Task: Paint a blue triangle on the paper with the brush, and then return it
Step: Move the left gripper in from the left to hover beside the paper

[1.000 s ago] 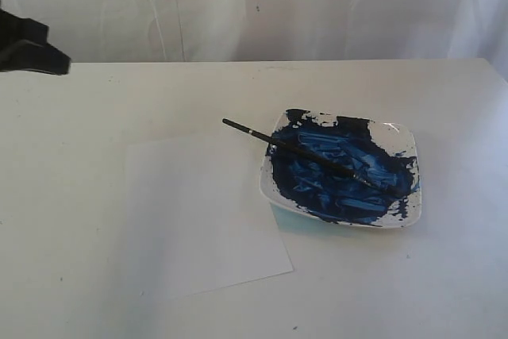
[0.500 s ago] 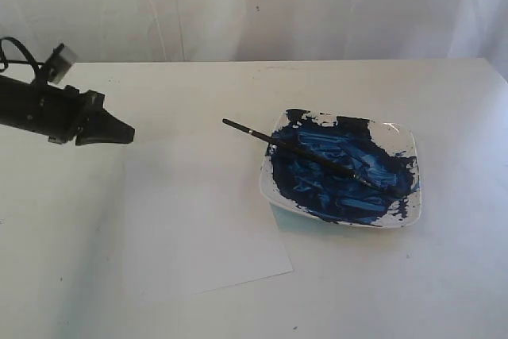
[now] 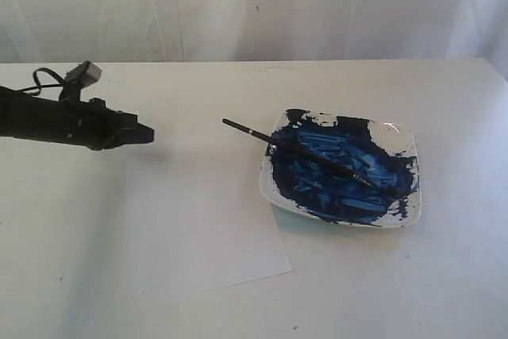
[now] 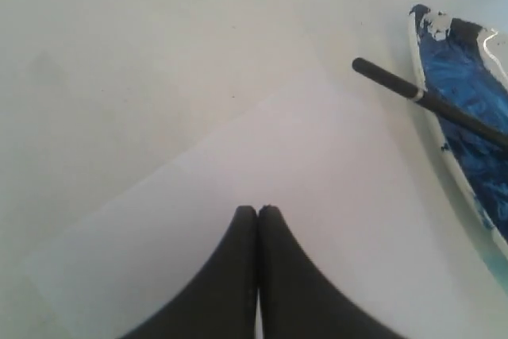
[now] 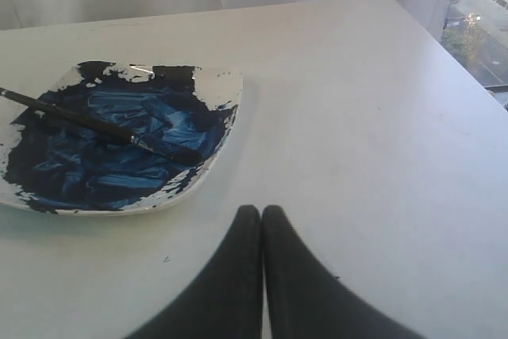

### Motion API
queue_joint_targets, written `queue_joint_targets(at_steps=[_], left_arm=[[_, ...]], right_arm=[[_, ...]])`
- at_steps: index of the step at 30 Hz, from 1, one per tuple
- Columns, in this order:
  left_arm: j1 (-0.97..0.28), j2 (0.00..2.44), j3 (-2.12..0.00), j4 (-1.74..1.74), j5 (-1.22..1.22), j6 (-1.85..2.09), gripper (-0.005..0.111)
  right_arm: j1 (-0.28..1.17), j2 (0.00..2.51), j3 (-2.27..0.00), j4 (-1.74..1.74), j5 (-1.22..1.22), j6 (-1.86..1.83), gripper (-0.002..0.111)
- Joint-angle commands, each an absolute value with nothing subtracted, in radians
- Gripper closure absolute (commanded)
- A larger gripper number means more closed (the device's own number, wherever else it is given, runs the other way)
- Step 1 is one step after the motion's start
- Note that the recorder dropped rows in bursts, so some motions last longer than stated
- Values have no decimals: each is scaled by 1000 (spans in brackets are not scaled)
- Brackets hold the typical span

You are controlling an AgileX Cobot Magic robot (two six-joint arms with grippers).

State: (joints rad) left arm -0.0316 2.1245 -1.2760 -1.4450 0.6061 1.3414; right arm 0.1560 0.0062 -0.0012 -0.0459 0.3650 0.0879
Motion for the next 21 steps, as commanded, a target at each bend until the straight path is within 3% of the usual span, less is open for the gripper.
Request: queue_joint_targets(at_steps=[1, 11, 21], left_arm=[[-71, 2142, -1281, -1510, 463, 1393, 107], [-71, 2142, -1281, -1510, 424, 1395, 107], [-6, 2142, -1281, -1517, 541, 1391, 107]], right_arm=[[158, 0, 0, -49, 352, 86, 108], [158, 0, 0, -49, 352, 86, 108], [158, 0, 0, -49, 352, 86, 108]])
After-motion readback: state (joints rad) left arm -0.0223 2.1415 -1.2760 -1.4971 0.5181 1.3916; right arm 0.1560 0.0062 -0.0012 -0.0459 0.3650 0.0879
